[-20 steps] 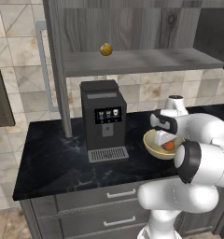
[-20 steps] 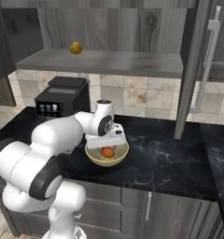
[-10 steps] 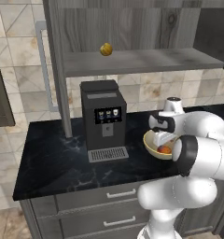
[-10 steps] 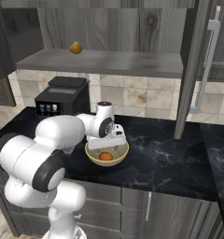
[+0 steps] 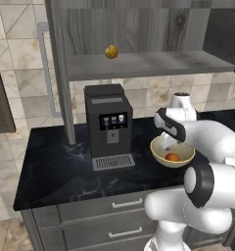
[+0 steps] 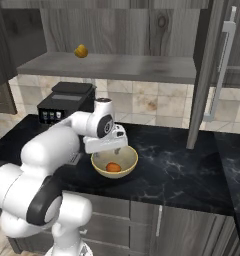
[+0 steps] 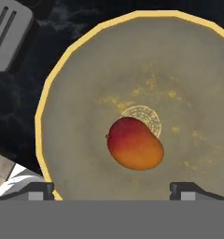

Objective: Pick the mango from the cabinet and place it in the bowl. Then pick the bowl and place it in the sink. Then turn on the sink facuet.

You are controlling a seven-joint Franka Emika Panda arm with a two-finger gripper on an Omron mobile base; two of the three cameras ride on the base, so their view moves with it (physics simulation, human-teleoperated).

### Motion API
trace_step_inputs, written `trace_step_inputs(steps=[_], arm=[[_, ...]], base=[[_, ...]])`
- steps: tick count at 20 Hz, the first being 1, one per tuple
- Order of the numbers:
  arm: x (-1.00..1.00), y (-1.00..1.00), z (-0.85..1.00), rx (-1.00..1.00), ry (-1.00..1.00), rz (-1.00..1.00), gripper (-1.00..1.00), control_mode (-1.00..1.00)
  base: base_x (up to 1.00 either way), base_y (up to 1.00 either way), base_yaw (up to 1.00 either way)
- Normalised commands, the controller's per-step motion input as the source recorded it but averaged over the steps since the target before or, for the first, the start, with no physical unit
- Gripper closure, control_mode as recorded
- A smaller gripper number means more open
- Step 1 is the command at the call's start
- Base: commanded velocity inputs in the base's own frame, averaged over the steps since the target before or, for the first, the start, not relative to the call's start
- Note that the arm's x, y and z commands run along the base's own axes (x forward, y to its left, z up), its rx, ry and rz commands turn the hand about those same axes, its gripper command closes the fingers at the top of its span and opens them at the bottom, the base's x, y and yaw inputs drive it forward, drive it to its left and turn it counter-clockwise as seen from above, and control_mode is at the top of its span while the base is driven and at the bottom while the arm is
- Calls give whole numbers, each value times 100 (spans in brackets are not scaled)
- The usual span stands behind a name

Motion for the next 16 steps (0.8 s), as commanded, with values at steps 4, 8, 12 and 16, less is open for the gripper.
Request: trace_step_inputs(steps=[4,8,12,16], arm=[[-56,40,1,-4,-2,10,-100,-100],[-31,18,-25,-2,0,9,-100,-100],[1,2,-26,-3,0,3,-100,-100],[12,0,-23,-3,0,0,-100,-100]], base=[[0,0,0],[0,0,0],[0,0,0],[0,0,0]])
